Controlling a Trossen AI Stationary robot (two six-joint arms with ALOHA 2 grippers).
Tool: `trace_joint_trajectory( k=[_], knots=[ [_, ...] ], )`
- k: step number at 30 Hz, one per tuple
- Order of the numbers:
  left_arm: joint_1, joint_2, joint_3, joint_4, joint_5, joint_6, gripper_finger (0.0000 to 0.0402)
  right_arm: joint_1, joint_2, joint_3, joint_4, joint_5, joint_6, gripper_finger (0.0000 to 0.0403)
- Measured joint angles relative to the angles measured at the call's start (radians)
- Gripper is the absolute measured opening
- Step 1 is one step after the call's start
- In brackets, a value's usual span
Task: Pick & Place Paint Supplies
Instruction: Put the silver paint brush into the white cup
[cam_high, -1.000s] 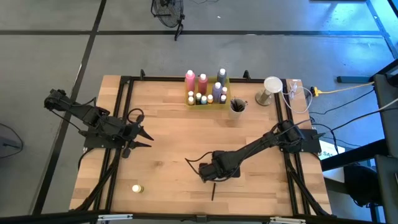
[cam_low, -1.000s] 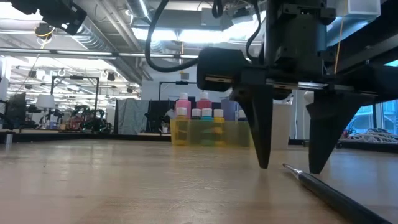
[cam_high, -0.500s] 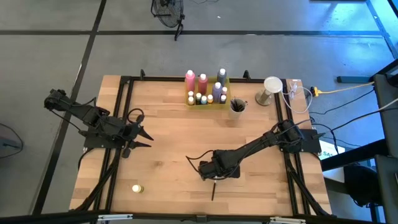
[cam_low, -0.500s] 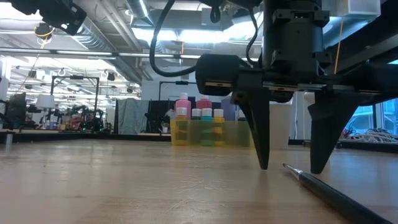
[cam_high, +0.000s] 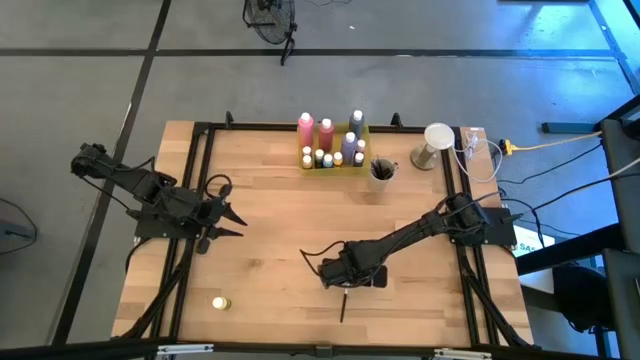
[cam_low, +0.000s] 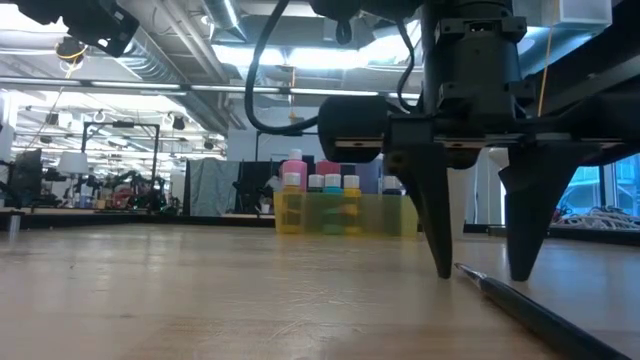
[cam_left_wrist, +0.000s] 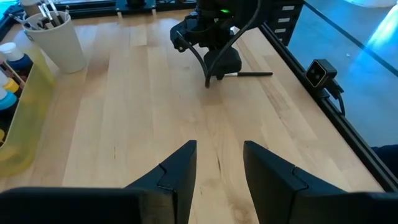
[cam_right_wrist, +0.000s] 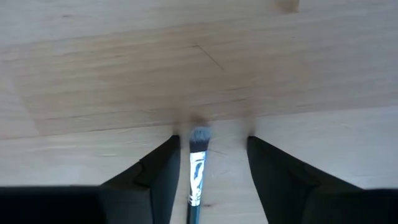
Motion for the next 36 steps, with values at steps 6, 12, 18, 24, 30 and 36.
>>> trace_joint_trajectory(
  k=[6,12,18,24,30,36],
  knots=[
    [0.000,0.000,0.000,0.000,0.016,0.000,0.0127,0.002,0.000,-0.001,-0.003,-0.006,-0.001,0.0151],
    [0.000,0.000,0.000,0.000,0.017,0.000,0.0128,0.003,0.000,-0.001,-0.006,-0.002,-0.006,0.0094],
    [0.000,0.000,0.000,0.000,0.017,0.000,0.0128,0.004,0.000,-0.001,-0.008,0.010,-0.007,0.0047],
    [0.000,0.000,-0.002,0.001,0.018,-0.001,0.0127,0.004,0.000,-0.002,-0.006,0.014,-0.006,0.0013],
    [0.000,-0.003,-0.056,0.036,0.026,-0.037,0.0127,0.004,0.000,-0.002,-0.004,0.018,-0.007,0.0005],
    [0.000,-0.018,-0.058,0.063,0.097,-0.019,0.0128,0.008,0.001,0.011,-0.013,0.075,-0.067,0.0002]
  ],
)
